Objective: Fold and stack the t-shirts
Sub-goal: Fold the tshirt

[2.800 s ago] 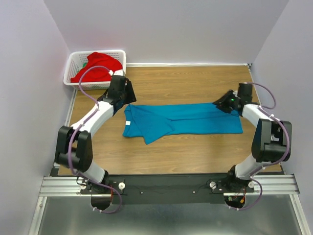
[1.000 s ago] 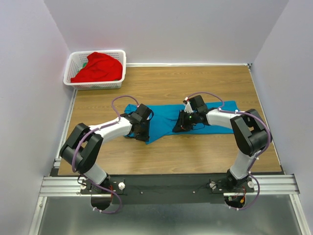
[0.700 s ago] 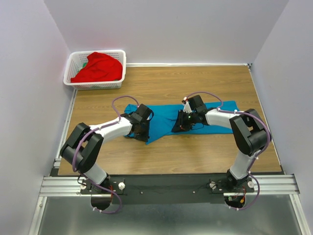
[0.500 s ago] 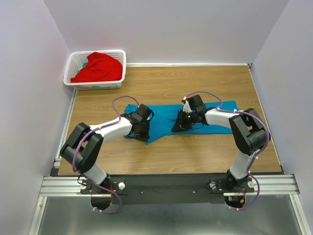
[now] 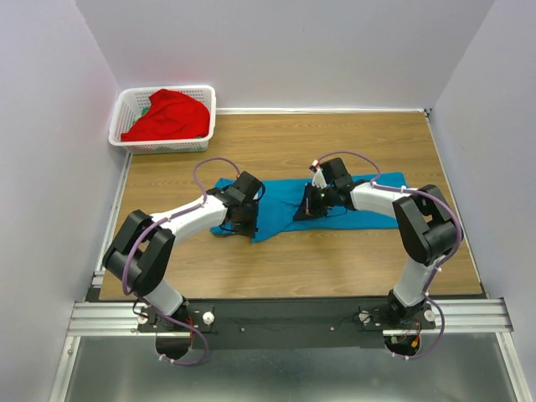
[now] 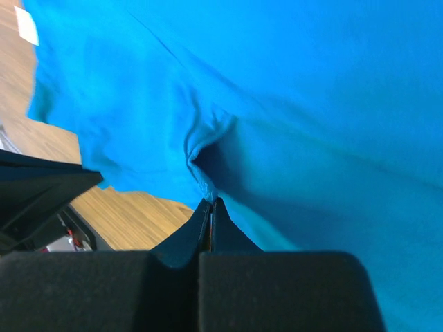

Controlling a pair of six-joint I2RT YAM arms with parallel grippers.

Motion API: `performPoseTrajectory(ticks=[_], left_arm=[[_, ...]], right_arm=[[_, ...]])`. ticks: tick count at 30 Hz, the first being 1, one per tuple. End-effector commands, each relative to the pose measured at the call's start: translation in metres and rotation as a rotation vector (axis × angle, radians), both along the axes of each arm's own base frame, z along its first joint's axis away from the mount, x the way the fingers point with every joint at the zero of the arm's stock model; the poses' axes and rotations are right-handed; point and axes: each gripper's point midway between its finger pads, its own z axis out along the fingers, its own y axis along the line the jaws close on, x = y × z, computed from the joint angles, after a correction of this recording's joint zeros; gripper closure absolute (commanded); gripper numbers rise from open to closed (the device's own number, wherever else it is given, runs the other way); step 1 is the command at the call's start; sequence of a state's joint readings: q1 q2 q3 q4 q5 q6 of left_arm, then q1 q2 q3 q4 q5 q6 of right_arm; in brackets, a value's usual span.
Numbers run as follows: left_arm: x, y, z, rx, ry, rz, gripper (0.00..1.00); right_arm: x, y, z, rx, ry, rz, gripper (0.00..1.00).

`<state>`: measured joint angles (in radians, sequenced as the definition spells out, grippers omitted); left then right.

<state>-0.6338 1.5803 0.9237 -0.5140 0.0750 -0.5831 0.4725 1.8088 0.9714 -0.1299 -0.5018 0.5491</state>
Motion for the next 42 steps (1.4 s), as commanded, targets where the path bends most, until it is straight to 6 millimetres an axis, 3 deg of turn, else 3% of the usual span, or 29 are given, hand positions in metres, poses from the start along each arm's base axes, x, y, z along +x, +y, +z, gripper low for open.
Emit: performPoseTrajectory(ticks=[1,8,16,21,29,42], left_arm=[[0.015,0.001,0.022,-0.006,-0.055,-0.003,1.0],[0.031,0.011,0.03,-0.009,-0.077,0.017,1.0],[0.063,0.035,0.037,-0.021,-0.115,0.079,1.0],[0.077,0.036,0.033,-0.034,-0.116,0.078,1.0],[0.103,0.039,0.038,-0.027,-0.15,0.098,0.97],[0.119,0.045,0.027,0.005,-0.164,0.128,0.87]], right_arm=[[0.01,0.013,0.019,0.033,-0.02,0.017,0.99],[0.021,0.02,0.025,0.034,-0.006,0.022,0.99],[0.034,0.03,0.027,0.047,0.019,0.017,0.99],[0.046,0.033,0.024,0.042,0.026,-0.003,0.99],[0.049,0.034,0.016,0.028,0.06,-0.039,0.98],[0.077,0.031,0.027,0.033,0.032,-0.119,0.92]])
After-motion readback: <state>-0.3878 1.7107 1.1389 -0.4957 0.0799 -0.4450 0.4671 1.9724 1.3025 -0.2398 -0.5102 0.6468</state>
